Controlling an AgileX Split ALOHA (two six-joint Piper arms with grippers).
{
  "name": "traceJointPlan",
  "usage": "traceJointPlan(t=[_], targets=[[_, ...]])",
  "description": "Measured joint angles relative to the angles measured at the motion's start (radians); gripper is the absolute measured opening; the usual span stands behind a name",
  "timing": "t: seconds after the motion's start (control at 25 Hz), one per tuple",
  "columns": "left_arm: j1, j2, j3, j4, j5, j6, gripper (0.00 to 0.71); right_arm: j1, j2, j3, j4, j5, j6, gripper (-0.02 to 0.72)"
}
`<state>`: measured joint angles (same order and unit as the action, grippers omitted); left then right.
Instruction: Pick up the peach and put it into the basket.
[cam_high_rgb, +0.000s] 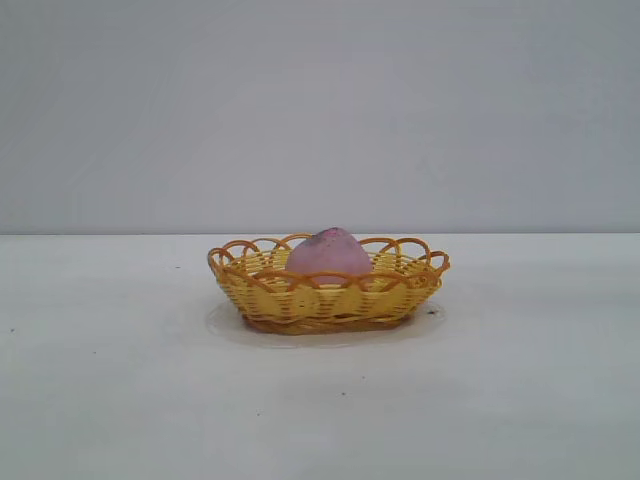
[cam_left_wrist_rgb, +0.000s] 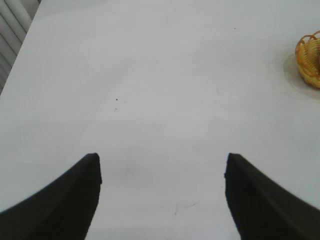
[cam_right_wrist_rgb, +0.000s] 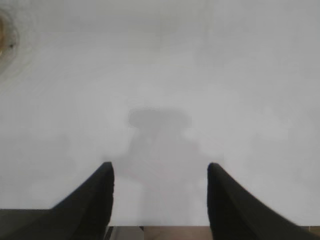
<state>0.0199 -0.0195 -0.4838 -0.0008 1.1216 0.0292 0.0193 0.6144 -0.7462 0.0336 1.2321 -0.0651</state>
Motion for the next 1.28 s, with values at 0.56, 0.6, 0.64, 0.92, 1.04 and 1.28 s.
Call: traceJointPlan(t=[0.56, 0.6, 0.64, 0.92, 1.04, 1.28], targets=[[0.0, 0.0, 0.0, 0.001, 0.0, 0.0, 0.463, 0.011, -0.469, 0.257, 0.002, -0.088, 0.05, 0.358], [0.0, 0.0, 0.0, 0.0, 0.0, 0.0, 0.463, 0.016, -0.492, 0.257, 0.002, -0.09, 0.05, 0.358], [0.0, 0.0, 0.0, 0.0, 0.0, 0.0, 0.463, 0.023, -0.517, 0.257, 0.002, -0.09, 0.05, 0.358], [0.0, 0.0, 0.0, 0.0, 0.0, 0.0, 0.463, 0.058, -0.631, 0.257, 0.002, -0.09, 0.032, 0.358], [0.0, 0.0, 0.0, 0.002, 0.0, 0.0, 0.463, 0.058, -0.631, 0.257, 0.002, -0.09, 0.03, 0.358], [0.0, 0.0, 0.0, 0.002, 0.0, 0.0, 0.463, 0.058, -0.631, 0.257, 0.002, -0.09, 0.029, 0.358]])
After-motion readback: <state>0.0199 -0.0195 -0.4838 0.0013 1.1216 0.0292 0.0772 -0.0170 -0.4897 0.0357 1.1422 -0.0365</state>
